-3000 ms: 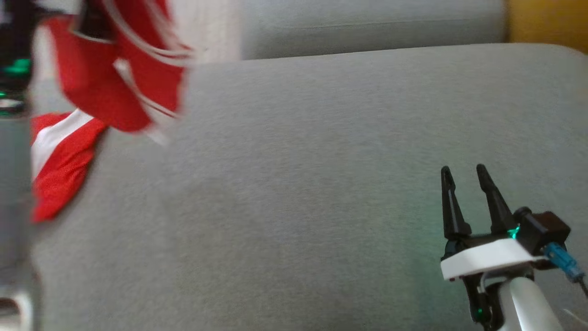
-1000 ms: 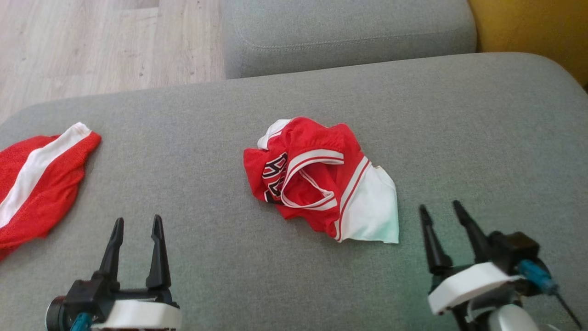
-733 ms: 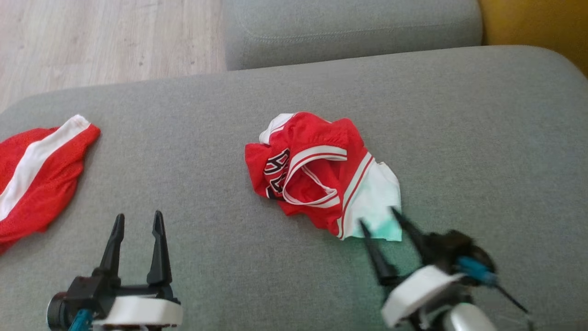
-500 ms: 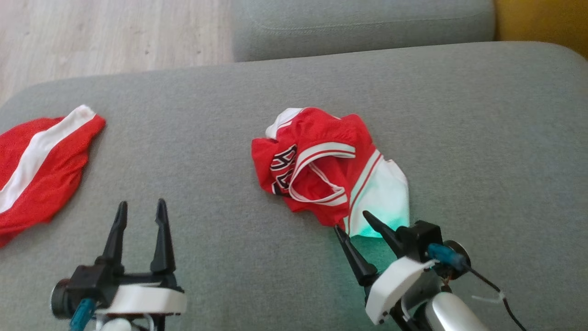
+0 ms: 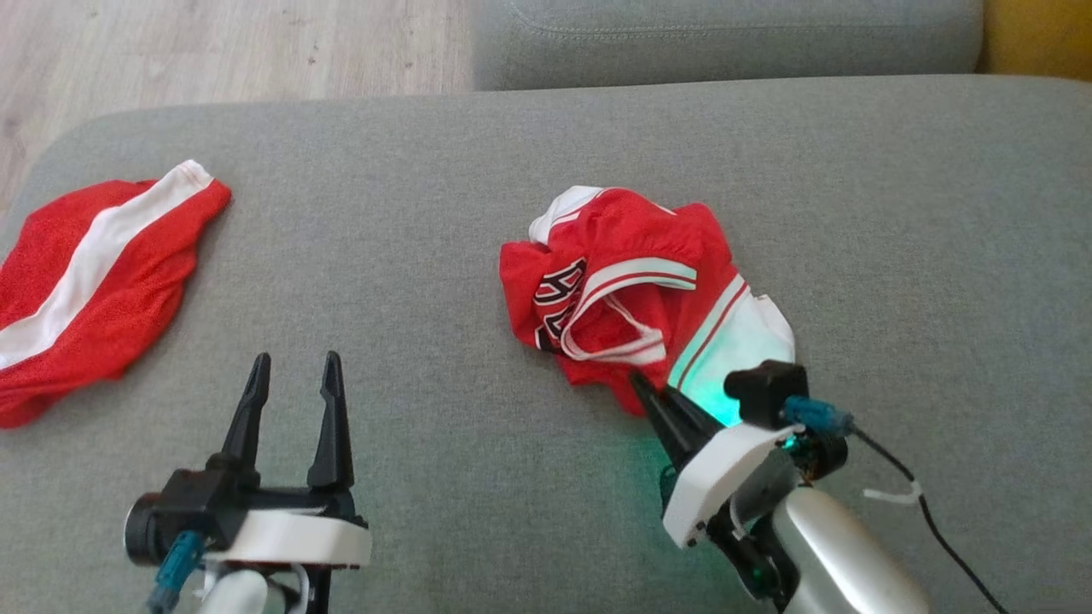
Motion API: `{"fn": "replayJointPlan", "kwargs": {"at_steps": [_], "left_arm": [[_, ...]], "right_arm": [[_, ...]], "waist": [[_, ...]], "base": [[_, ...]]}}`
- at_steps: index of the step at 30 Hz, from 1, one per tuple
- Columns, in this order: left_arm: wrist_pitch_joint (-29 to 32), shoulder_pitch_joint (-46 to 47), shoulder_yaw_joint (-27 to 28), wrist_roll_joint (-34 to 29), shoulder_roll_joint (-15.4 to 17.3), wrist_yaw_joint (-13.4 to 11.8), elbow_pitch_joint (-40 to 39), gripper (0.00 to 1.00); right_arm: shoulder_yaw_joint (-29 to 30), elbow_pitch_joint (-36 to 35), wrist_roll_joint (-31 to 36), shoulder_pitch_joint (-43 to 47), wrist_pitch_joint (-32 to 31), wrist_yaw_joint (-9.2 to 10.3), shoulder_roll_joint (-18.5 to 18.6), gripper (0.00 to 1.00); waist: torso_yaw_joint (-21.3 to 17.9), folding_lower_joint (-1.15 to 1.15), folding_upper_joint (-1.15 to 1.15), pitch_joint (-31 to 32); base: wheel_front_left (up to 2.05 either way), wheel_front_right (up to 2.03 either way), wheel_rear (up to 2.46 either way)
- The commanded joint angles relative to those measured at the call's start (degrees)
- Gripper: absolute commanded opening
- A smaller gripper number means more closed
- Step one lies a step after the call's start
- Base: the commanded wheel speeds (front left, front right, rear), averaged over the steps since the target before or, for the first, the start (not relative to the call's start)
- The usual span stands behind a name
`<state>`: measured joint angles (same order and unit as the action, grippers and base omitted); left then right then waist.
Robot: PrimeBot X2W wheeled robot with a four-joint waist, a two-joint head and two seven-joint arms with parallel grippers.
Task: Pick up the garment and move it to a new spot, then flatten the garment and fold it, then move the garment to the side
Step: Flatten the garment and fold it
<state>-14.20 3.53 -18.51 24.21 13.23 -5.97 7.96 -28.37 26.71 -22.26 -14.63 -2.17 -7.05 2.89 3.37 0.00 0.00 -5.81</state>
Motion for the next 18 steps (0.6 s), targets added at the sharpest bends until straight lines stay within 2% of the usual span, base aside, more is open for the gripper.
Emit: {"fn": "replayJointPlan", "kwargs": {"at_steps": [1, 6, 11, 13, 18], "left_arm": [[-0.3, 2.4, 1.8, 0.0, 0.3, 0.1, -1.2, 1.0], [-0.5, 2.0, 2.2, 0.5, 0.3, 0.2, -0.8, 1.0], [-0.6, 2.0, 2.8, 0.6, 0.3, 0.2, -1.1, 1.0], [-0.6, 2.0, 2.9, 0.6, 0.2, 0.3, -1.1, 1.0], [-0.7, 1.7, 2.6, 0.5, -0.3, 0.6, -0.9, 1.0]], "right_arm": [[-1.6, -3.6, -2.7, -2.5, 1.2, -0.44, 0.0, 0.0], [-6.4, -13.9, -12.6, -7.5, -0.6, -0.44, 0.0, 0.0], [-10.7, -20.5, -25.1, -18.9, -3.2, -0.44, 0.0, 0.0], [-11.4, -20.2, -27.3, -24.9, -1.4, -0.44, 0.0, 0.0], [-11.7, -18.8, -40.9, -37.8, 9.2, -0.44, 0.0, 0.0]], "waist": [[-0.1, 0.0, 0.0, 0.5], [-1.1, 0.0, 0.0, 1.5], [-2.0, 0.0, 0.0, 1.6], [-2.1, 0.0, 0.0, 1.6], [-1.5, 0.0, 0.0, 1.8]], "base": [[0.0, 0.0, 0.0], [0.0, 0.0, 0.0], [0.0, 0.0, 0.0], [0.0, 0.0, 0.0], [0.0, 0.0, 0.0]]}}
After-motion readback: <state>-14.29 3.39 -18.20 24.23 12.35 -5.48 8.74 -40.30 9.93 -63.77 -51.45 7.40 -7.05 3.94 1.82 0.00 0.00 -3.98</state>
